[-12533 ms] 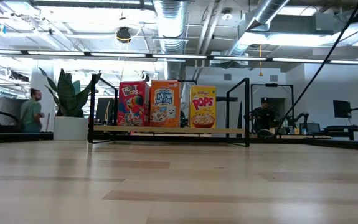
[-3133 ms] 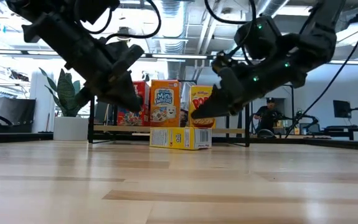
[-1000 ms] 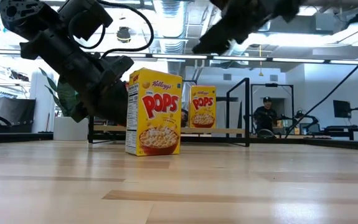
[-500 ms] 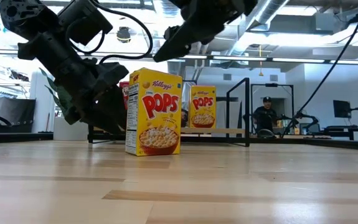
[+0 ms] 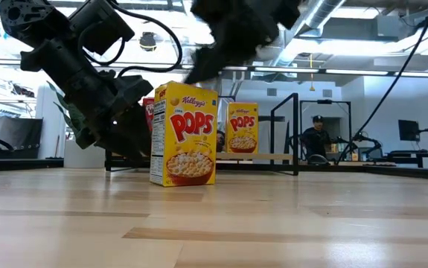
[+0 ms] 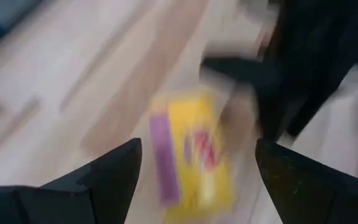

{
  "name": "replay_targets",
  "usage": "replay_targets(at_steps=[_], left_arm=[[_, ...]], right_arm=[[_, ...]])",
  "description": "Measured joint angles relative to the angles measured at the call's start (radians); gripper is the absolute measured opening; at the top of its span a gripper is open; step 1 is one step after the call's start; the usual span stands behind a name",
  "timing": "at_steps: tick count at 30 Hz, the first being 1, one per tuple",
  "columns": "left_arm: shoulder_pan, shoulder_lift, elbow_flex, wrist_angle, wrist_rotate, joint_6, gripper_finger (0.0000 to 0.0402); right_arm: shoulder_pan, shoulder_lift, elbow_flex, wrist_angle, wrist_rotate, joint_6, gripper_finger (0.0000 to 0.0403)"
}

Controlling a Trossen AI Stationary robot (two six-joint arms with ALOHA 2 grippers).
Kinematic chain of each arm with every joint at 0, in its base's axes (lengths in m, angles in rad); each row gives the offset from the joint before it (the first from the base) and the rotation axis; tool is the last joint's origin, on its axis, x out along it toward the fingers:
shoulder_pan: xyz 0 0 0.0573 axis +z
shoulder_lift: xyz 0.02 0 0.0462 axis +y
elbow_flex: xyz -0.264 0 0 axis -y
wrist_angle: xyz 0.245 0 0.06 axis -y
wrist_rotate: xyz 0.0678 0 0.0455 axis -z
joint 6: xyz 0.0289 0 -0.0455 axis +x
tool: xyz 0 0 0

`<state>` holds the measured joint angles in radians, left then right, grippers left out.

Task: Stack cereal on shelf
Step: Put the yellow cereal box on the shelf aligned with the other yellow cereal boxes

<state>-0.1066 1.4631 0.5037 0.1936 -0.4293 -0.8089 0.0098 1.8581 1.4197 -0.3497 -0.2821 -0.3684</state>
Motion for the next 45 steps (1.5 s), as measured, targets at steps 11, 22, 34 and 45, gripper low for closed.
replay_targets(at_steps=[11, 22, 34, 45], left_arm=[[0.0, 0.0, 0.0, -0.021, -0.018, -0.003, 0.0146], [0.0, 0.0, 0.0, -0.022, -0.027, 0.004, 0.0146], [0.0, 0.0, 0.0, -0.022, -0.028, 0.008, 0.0146], [0.0, 0.0, 0.0, -0.021, -0.027, 0.008, 0.0146]], right_arm=[[-0.015, 0.032, -0.002, 0.002, -0.003, 0.031, 0.0328], [-0.018, 0.033, -0.002, -0.018, -0.003, 0.026, 0.0303], [-0.018, 0.033, -0.002, -0.04, -0.004, 0.022, 0.0273], [-0.018, 0.033, -0.002, -0.057, -0.004, 0.02, 0.0261]])
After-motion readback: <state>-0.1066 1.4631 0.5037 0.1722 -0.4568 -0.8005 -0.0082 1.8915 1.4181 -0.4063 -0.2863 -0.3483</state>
